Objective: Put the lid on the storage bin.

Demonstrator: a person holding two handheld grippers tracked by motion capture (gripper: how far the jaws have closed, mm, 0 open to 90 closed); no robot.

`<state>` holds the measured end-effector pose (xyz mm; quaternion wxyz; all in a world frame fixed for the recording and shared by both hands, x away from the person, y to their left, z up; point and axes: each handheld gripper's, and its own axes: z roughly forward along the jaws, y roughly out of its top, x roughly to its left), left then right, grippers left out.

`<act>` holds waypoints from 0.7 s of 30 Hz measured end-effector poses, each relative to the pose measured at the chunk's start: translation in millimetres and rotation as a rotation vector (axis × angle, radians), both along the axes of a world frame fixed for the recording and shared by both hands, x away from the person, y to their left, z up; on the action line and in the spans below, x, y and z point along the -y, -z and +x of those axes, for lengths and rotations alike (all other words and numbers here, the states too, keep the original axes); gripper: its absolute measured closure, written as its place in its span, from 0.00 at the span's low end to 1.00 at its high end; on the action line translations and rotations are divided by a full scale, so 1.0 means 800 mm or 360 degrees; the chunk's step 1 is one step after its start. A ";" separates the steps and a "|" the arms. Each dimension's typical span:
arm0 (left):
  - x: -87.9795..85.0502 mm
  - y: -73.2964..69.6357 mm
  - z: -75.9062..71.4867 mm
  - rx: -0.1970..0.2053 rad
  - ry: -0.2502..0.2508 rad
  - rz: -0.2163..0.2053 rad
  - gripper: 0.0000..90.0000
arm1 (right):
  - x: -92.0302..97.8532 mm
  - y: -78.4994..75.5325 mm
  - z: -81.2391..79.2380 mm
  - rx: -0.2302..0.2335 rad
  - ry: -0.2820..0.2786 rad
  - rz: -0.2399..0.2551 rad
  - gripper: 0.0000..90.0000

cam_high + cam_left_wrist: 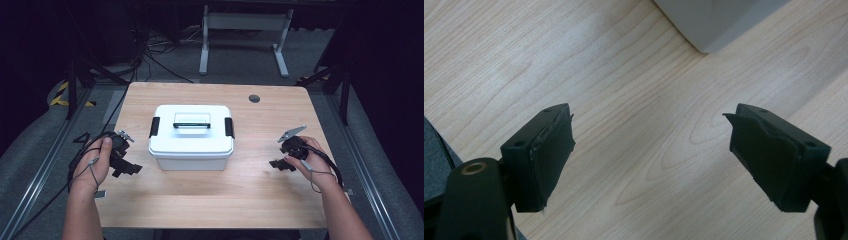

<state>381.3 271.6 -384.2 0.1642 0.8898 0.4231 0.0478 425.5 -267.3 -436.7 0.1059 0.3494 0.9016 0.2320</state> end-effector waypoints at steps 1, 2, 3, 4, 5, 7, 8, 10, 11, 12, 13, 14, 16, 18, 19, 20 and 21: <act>0.001 0.001 0.001 -0.0010 -0.0001 0.0005 0.20 | 0.001 0.003 0.001 0.0025 0.0023 0.0023 0.30; 0.001 0.002 0.002 -0.0020 0.0007 0.0012 0.20 | 0.002 0.007 0.001 0.0034 0.0056 0.0047 0.30; 0.001 0.002 0.002 -0.0020 0.0007 0.0012 0.20 | 0.002 0.007 0.001 0.0034 0.0056 0.0047 0.30; 0.002 0.004 0.003 -0.0028 0.0005 0.0019 0.20 | 0.005 0.018 0.005 0.0073 0.0092 0.0082 0.30; 0.002 0.005 0.004 -0.0032 0.0008 0.0019 0.20 | 0.006 0.022 0.006 0.0086 0.0104 0.0092 0.30; 0.002 0.005 0.004 -0.0034 0.0010 0.0021 0.20 | 0.009 0.025 0.008 0.0095 0.0110 0.0107 0.31; 0.002 0.005 0.004 -0.0036 0.0014 0.0021 0.20 | 0.011 0.029 0.009 0.0100 0.0123 0.0126 0.31; 0.003 0.005 0.004 -0.0037 0.0010 0.0014 0.20 | 0.015 0.036 0.012 0.0077 0.0116 0.0154 0.30; 0.003 0.005 0.005 -0.0038 0.0012 0.0015 0.20 | 0.018 0.040 0.013 0.0090 0.0119 0.0173 0.27; 0.004 0.005 0.005 -0.0042 0.0008 0.0015 0.20 | 0.019 0.041 0.013 0.0100 0.0125 0.0180 0.27; 0.004 0.006 0.005 -0.0045 0.0008 0.0015 0.20 | 0.022 0.042 0.014 0.0115 0.0125 0.0193 0.28; 0.005 0.006 0.005 -0.0046 0.0008 0.0013 0.20 | 0.024 0.042 0.015 0.0121 0.0123 0.0211 0.28; 0.005 0.007 0.006 -0.0048 0.0016 0.0019 0.20 | 0.026 0.044 0.016 0.0143 0.0121 0.0217 0.28; 0.006 0.007 0.006 -0.0046 0.0014 0.0019 0.20 | 0.028 0.045 0.016 0.0155 0.0107 0.0226 0.26; 0.006 0.007 0.006 -0.0048 0.0021 0.0026 0.20 | 0.028 0.045 0.016 0.0159 0.0100 0.0226 0.25; 0.006 0.008 0.006 -0.0049 0.0020 0.0023 0.20 | 0.028 0.046 0.017 0.0159 0.0095 0.0230 0.24; 0.006 0.008 0.006 -0.0045 0.0013 0.0021 0.20 | 0.029 0.047 0.018 0.0164 0.0093 0.0234 0.21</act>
